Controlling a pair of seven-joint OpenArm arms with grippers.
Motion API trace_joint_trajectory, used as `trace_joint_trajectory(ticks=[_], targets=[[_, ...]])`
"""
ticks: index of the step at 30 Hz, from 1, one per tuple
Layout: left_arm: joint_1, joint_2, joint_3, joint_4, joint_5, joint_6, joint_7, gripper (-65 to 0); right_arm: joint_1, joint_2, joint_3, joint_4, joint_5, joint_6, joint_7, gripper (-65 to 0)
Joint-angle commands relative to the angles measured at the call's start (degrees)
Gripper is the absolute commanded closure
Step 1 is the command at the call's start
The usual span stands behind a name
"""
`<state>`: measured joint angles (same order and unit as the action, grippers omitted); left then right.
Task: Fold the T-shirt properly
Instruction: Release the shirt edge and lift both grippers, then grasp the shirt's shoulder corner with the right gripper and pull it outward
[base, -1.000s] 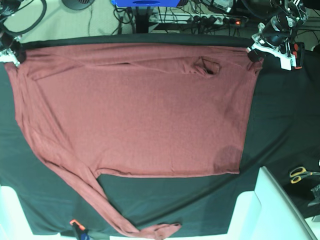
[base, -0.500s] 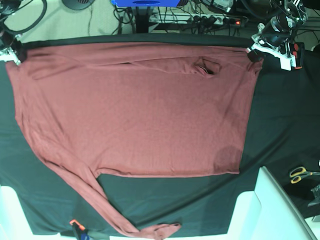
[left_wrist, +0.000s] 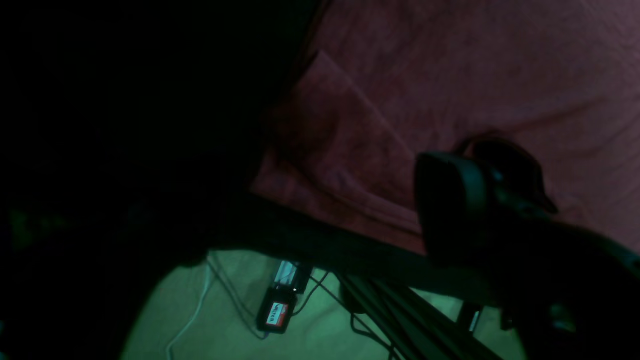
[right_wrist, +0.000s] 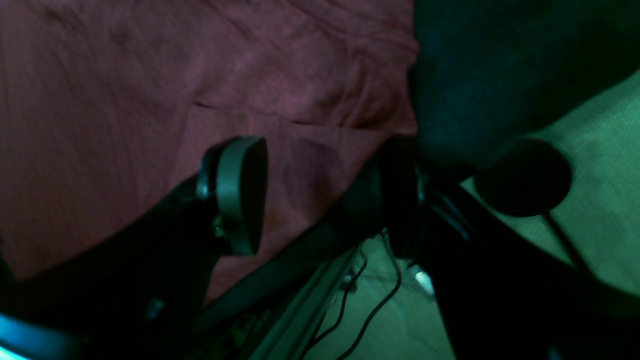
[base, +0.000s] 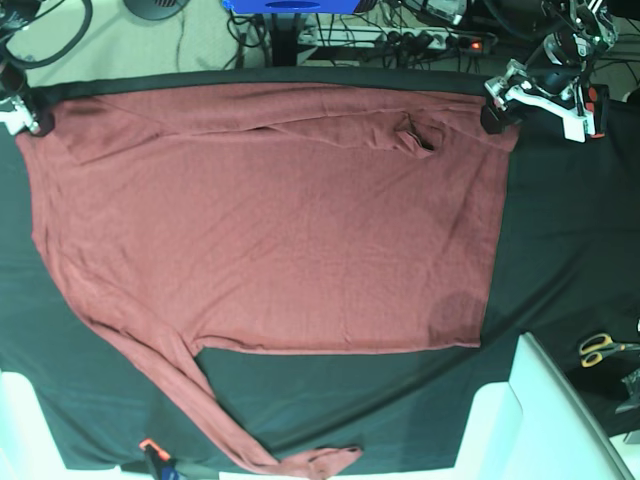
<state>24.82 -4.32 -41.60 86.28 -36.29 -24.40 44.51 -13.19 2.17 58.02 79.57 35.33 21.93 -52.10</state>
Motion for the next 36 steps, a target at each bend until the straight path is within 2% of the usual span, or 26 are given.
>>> trace_joint_trajectory(ticks=[1, 4, 8, 10, 11, 14, 16, 18, 19, 21, 23, 24, 25, 26, 30, 36], targets=[[0.2, -0.9, -0.5, 2.2, -0.9, -0.4, -1.0, -63.0, -0.1, 0.8, 0.4, 2.7, 1.0, 0.6, 1.9, -34.1], [0.2, -0.7, -4.8, 5.4, -1.0, -0.4, -1.0, -63.4, -1.8, -0.5, 0.0, 7.9, 1.0, 0.7, 4.0, -34.1], [0.1, -0.7, -10.8, 10.6, -1.1, -0.4, -1.0, -63.4, -3.4, -0.5, -1.7, 13.2, 0.9, 0.8, 4.8, -34.1], [0.5, -0.7, -12.9, 13.0, -1.1, -0.4, -0.8, -63.4, -3.9, -0.1, -3.3, 15.1, 0.9, 1.8, 4.8, -34.2], [0.6, -0.7, -13.8, 14.1, -1.2, -0.4, -0.7, -63.4, -4.2, -0.1, -4.1, 15.9, 0.9, 3.2, 4.8, -34.2], [2.5, -0.6, -15.2, 16.8, -1.3, -0.5, -0.6, -63.2, -5.6, 0.2, -8.3, 19.0, 0.8, 10.2, 4.8, -34.1], [4.4, -0.6, -13.7, 18.0, -1.3, -1.4, -0.6, -61.9, -6.8, 1.7, -12.4, 20.7, 0.8, 13.9, 4.8, -33.9], [6.9, -0.6, -11.1, 18.2, -0.9, -4.3, -0.7, -54.1, -8.5, 3.1, -16.8, 21.1, 0.8, 15.4, 4.8, -32.6], [7.9, -0.6, -10.0, 18.1, -0.7, -6.0, -0.9, -47.6, -9.3, 3.6, -18.9, 21.1, 0.8, 15.6, 4.8, -30.3], [10.3, -0.6, -7.8, 17.9, -0.7, -8.3, -0.9, -27.0, -11.2, 4.5, -23.3, 21.1, 0.8, 15.7, 4.8, -21.6], [11.9, -0.6, -5.8, 17.9, -0.7, -8.8, -1.0, -4.6, -13.0, 5.0, -27.1, 21.1, 0.8, 15.7, 5.6, -11.7], [12.3, -0.6, -4.9, 17.6, -0.7, -8.8, -1.0, 0.0, -14.1, 5.0, -29.2, 21.1, 0.8, 15.7, 7.0, -6.2], [12.4, -0.3, -4.0, 17.0, -0.7, -8.8, -1.0, 0.0, -15.2, 5.1, -31.2, 21.1, 0.8, 15.7, 8.8, -1.7], [12.3, -0.3, -3.0, 16.1, -0.7, -8.8, -1.0, 0.0, -16.2, 5.2, -33.2, 21.1, 0.8, 15.7, 10.8, 0.0], [10.8, -0.2, 0.6, 10.9, -0.6, -8.6, -1.0, 0.0, -18.0, 7.2, -39.6, 20.8, 0.8, 15.3, 15.7, -1.1], [6.1, 0.9, -1.3, 0.1, -0.6, -8.6, -1.0, 0.0, -17.6, 7.3, -40.0, 20.8, 0.8, 15.3, 15.7, -1.1]])
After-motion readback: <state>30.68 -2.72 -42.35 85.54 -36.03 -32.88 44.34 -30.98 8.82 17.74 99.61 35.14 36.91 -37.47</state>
